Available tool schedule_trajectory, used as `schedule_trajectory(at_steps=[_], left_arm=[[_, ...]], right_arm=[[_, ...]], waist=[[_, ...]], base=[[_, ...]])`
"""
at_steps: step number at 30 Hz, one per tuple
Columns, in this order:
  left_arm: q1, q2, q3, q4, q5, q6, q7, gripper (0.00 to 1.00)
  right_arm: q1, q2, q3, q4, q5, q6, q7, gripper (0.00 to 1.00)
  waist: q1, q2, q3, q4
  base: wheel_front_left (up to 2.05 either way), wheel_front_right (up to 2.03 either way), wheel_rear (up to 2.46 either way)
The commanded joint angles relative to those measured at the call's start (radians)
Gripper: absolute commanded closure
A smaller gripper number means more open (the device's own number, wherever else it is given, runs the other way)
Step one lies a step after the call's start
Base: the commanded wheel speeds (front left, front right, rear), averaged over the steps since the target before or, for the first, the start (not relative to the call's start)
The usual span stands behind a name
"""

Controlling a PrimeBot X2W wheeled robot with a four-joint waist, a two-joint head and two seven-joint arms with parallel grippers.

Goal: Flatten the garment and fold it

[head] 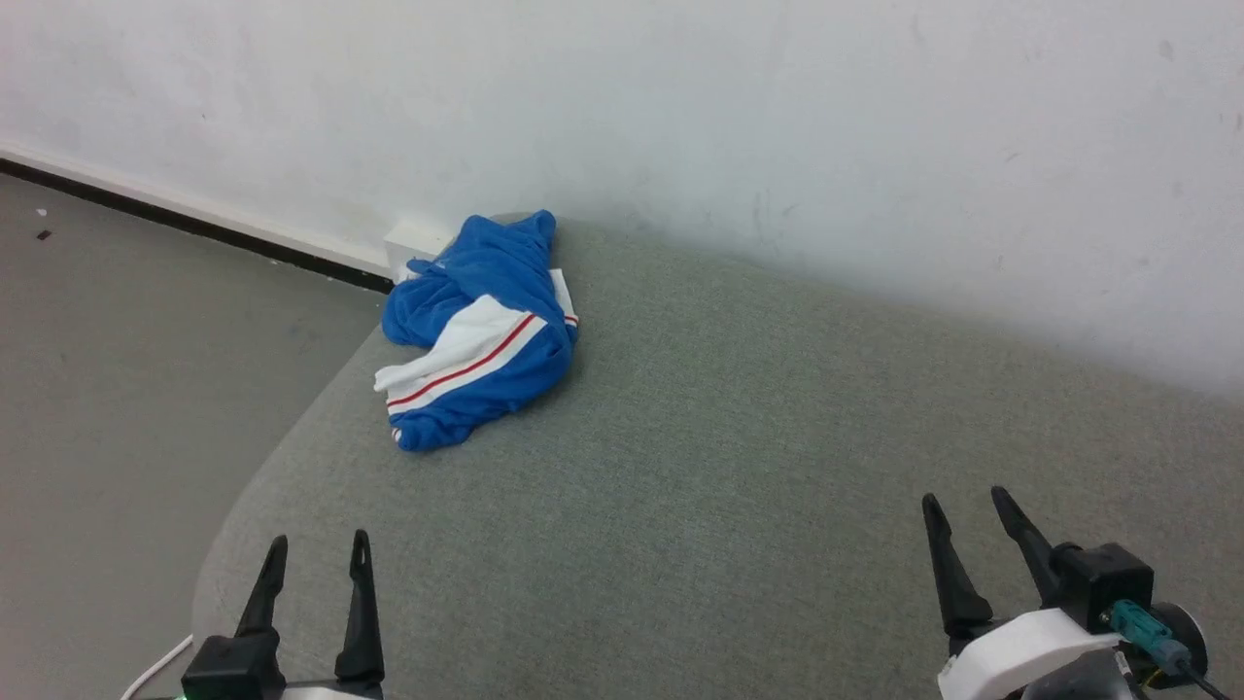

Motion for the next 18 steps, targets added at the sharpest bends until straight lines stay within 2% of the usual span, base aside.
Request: schedule_trajectory(at_steps=[1, 18], left_arm=[[0.015, 0.001, -0.001, -0.005, -0.011, 0.006, -0.011, 0.0], [0.046, 0.005, 0.002, -0.011, -0.026, 0.009, -0.046, 0.0]], right_arm=[[0.012, 0.003, -0.003, 0.008, 0.01, -0.001, -0.012, 0.0], [0.016, 0.003, -0.006, 0.046, 0.022, -0.001, -0.047, 0.0]], waist=[[0.0, -0.0001, -0.001, 0.007], [0.0, -0.0001, -0.005, 0.077]], base=[[0.0, 0.0, 0.0], [0.0, 0.0, 0.0]])
